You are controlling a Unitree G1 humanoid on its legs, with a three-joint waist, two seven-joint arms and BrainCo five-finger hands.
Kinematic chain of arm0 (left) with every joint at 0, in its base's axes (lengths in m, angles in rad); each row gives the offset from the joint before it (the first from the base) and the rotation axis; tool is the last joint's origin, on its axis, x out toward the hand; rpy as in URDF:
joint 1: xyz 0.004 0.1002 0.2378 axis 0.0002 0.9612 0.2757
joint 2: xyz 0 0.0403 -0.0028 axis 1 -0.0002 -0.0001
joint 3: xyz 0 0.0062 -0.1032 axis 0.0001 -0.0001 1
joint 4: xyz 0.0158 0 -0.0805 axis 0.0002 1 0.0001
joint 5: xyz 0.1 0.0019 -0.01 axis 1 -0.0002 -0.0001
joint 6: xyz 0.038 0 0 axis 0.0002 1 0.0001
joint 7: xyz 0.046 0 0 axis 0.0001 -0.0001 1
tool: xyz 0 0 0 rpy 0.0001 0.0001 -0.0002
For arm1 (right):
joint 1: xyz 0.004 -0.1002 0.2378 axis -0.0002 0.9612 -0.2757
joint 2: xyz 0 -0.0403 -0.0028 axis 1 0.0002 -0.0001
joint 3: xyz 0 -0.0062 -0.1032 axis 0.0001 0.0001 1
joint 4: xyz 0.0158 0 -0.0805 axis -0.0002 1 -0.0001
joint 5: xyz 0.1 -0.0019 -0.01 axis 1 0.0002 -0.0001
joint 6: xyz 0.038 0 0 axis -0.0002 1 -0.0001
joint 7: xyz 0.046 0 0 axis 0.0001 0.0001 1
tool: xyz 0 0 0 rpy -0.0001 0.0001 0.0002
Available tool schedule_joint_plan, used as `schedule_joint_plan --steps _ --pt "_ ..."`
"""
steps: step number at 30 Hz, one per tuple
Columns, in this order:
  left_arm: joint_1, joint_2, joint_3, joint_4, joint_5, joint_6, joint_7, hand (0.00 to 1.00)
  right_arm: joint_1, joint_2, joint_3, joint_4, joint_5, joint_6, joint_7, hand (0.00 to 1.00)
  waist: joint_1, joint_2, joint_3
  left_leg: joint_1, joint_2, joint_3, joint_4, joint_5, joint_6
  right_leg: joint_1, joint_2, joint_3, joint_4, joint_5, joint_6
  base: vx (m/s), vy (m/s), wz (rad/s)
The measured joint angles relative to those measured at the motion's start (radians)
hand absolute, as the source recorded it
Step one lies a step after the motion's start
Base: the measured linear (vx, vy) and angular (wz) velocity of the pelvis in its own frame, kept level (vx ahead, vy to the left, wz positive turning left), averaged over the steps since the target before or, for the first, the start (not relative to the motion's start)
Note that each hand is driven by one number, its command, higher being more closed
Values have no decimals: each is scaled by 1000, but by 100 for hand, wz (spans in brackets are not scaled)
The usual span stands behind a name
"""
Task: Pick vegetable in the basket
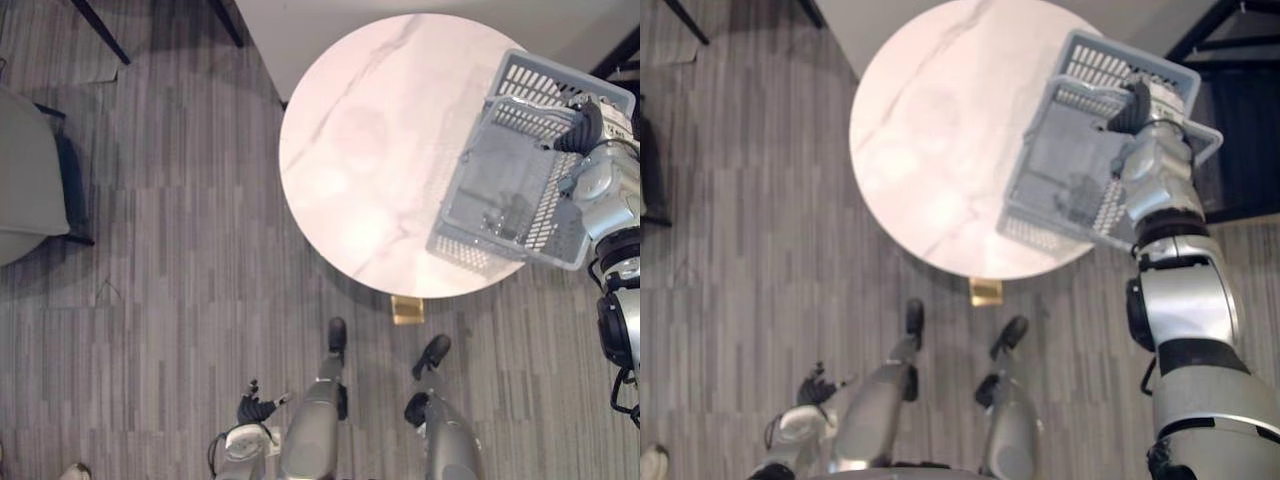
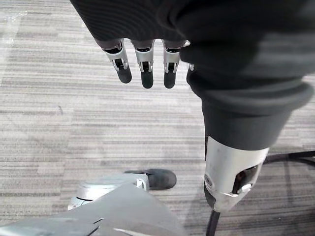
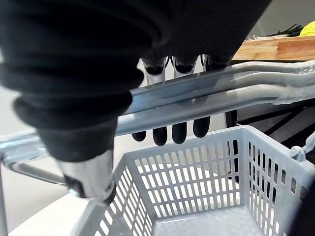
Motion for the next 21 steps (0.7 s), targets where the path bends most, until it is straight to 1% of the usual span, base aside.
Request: schedule_joint_plan --steps 6,8,12,14,16,18,19,20,21 --pt "-14 3 -11 0 0 1 1 0 -4 1 2 2 -6 1 5 100 1 0 8 2 0 1 -5 6 0 0 0 0 0 0 0 0 0 0" --pt "-14 3 -11 -1 0 1 1 0 6 0 5 2 -43 2 4 100 1 0 8 3 0 3 -5 6 0 0 0 0 0 0 0 17 4 0" --pt "-14 3 -12 -7 0 3 1 0 22 0 10 1 -79 2 6 100 0 -1 8 18 0 7 -6 6 0 10 0 6 0 0 0 30 8 -4" --pt "-14 3 -13 -16 1 6 1 0 37 0 35 -4 -87 0 15 100 -1 -2 9 30 1 9 -6 5 -1 21 1 8 0 -1 -1 31 4 -7" --pt "-16 5 -12 -23 3 11 -1 0 74 -2 66 -75 -118 1 33 100 -3 -10 13 39 2 24 -6 4 -2 22 2 25 0 -2 -2 24 -1 -16" --pt "-16 6 -10 -24 4 18 -1 0 131 -8 117 -189 -122 0 52 100 -8 -12 13 46 4 35 -6 3 -3 22 4 37 0 -2 -2 27 -9 -17" --pt "-16 7 -7 -24 6 24 -1 0 179 -21 156 -275 -130 -5 65 100 -10 -15 13 55 5 44 -7 3 -4 25 5 49 0 -2 -2 37 -10 -19" --pt "-15 7 0 -27 9 26 -2 0 213 -28 176 -337 -139 -18 76 100 -16 -18 12 65 7 58 -7 2 -5 29 7 57 0 -1 -2 43 -10 -22" --pt "-9 8 9 -27 11 34 -3 0 263 -34 209 -426 -148 -33 92 100 -34 -23 10 78 9 62 -7 -1 -6 39 9 62 0 -1 -2 46 -11 -20"
